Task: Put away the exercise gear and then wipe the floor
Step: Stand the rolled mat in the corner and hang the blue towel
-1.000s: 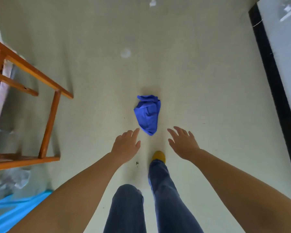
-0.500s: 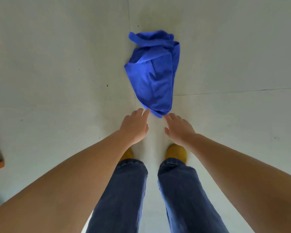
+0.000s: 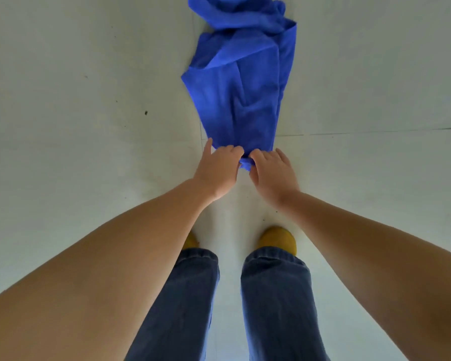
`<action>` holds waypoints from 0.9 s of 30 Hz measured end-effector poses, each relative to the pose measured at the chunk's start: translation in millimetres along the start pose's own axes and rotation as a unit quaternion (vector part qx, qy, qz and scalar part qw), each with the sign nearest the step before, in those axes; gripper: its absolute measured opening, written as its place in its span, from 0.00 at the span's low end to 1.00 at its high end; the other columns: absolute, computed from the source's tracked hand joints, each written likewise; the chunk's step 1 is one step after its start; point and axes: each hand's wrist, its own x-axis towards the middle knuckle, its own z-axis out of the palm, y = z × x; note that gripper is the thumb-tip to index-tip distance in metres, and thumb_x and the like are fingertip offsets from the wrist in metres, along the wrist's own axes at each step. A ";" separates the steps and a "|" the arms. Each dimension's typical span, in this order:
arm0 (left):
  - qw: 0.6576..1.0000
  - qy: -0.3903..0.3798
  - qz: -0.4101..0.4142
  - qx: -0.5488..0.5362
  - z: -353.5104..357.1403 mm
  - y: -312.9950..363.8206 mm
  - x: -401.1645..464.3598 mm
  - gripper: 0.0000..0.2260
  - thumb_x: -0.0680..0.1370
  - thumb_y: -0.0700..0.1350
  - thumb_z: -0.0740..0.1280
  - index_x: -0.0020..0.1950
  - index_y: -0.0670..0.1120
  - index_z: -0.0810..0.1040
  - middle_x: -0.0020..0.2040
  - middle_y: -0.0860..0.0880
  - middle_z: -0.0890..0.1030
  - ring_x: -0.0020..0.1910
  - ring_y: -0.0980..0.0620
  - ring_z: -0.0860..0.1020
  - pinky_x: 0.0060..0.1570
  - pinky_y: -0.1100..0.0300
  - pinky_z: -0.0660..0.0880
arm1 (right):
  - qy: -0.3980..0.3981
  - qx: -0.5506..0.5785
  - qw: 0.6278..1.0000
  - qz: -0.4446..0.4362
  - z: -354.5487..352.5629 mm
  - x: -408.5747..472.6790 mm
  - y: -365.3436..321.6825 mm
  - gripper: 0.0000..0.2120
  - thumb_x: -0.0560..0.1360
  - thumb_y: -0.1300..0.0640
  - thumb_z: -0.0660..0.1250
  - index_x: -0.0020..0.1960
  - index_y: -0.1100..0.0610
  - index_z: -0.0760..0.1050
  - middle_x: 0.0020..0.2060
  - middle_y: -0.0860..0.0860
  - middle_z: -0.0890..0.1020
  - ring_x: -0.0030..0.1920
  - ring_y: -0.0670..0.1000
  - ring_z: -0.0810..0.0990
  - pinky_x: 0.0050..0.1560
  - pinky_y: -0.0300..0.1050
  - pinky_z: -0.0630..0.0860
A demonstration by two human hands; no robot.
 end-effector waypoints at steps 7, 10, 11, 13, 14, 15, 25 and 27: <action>0.982 -0.043 -0.049 -0.176 -119.1 77.0 -92.1 0.08 0.82 0.42 0.52 0.43 0.45 0.62 0.31 0.53 0.65 0.28 0.53 0.64 0.30 0.59 0.60 | -0.026 0.146 0.987 0.063 -128.5 -67.7 -62.8 0.04 0.78 0.61 0.55 0.46 0.56 0.67 0.40 0.47 0.73 0.41 0.50 0.71 0.35 0.43 0.65; 0.991 -0.035 -0.035 -0.122 -193.4 110.2 -122.6 0.07 0.82 0.46 0.52 0.45 0.46 0.63 0.30 0.52 0.67 0.27 0.52 0.67 0.29 0.59 0.60 | -0.051 0.118 0.991 0.036 -216.3 -101.2 -85.1 0.04 0.79 0.60 0.54 0.48 0.57 0.66 0.40 0.50 0.76 0.38 0.53 0.74 0.34 0.45 0.66; 0.995 -0.036 -0.025 -0.092 -220.0 121.0 -131.0 0.08 0.82 0.48 0.52 0.46 0.47 0.64 0.30 0.51 0.70 0.28 0.52 0.69 0.29 0.59 0.60 | -0.058 0.095 0.994 0.016 -245.5 -110.6 -92.4 0.05 0.79 0.59 0.53 0.51 0.57 0.67 0.42 0.51 0.78 0.39 0.54 0.74 0.37 0.47 0.68; 0.997 -0.044 -0.009 -0.060 -275.5 141.0 -145.4 0.10 0.81 0.53 0.55 0.45 0.48 0.66 0.31 0.52 0.72 0.32 0.49 0.71 0.30 0.60 0.62 | -0.059 0.049 0.997 -0.027 -304.5 -126.9 -105.8 0.09 0.80 0.59 0.52 0.55 0.58 0.69 0.46 0.52 0.78 0.43 0.55 0.74 0.42 0.49 0.71; 0.997 -0.048 -0.002 -0.053 -304.8 151.1 -152.8 0.11 0.81 0.54 0.56 0.44 0.49 0.66 0.30 0.53 0.71 0.32 0.50 0.71 0.30 0.60 0.62 | -0.054 0.032 0.997 -0.045 -333.7 -135.5 -113.0 0.09 0.80 0.59 0.52 0.56 0.58 0.69 0.47 0.52 0.78 0.44 0.54 0.74 0.43 0.50 0.71; 0.998 -0.046 0.008 -0.042 -334.2 161.8 -161.1 0.11 0.80 0.55 0.57 0.43 0.50 0.67 0.29 0.54 0.69 0.33 0.50 0.70 0.31 0.59 0.62 | -0.047 0.020 0.997 -0.059 -361.8 -144.8 -120.2 0.09 0.80 0.59 0.52 0.56 0.57 0.69 0.48 0.52 0.78 0.44 0.54 0.73 0.44 0.50 0.71; 0.990 0.043 0.068 0.115 -594.7 277.8 -250.0 0.12 0.82 0.54 0.52 0.42 0.50 0.66 0.30 0.53 0.68 0.36 0.47 0.70 0.38 0.57 0.64 | 0.084 0.084 0.991 -0.054 -609.8 -241.2 -190.5 0.11 0.80 0.48 0.57 0.47 0.55 0.71 0.32 0.49 0.73 0.37 0.52 0.72 0.34 0.43 0.65; 0.984 0.060 0.090 0.143 -623.5 296.4 -266.7 0.12 0.82 0.53 0.51 0.43 0.49 0.66 0.30 0.53 0.67 0.36 0.46 0.70 0.38 0.57 0.64 | 0.094 0.082 0.990 -0.061 -648.7 -259.7 -193.0 0.11 0.78 0.45 0.61 0.44 0.52 0.71 0.29 0.47 0.72 0.34 0.49 0.70 0.32 0.40 0.64</action>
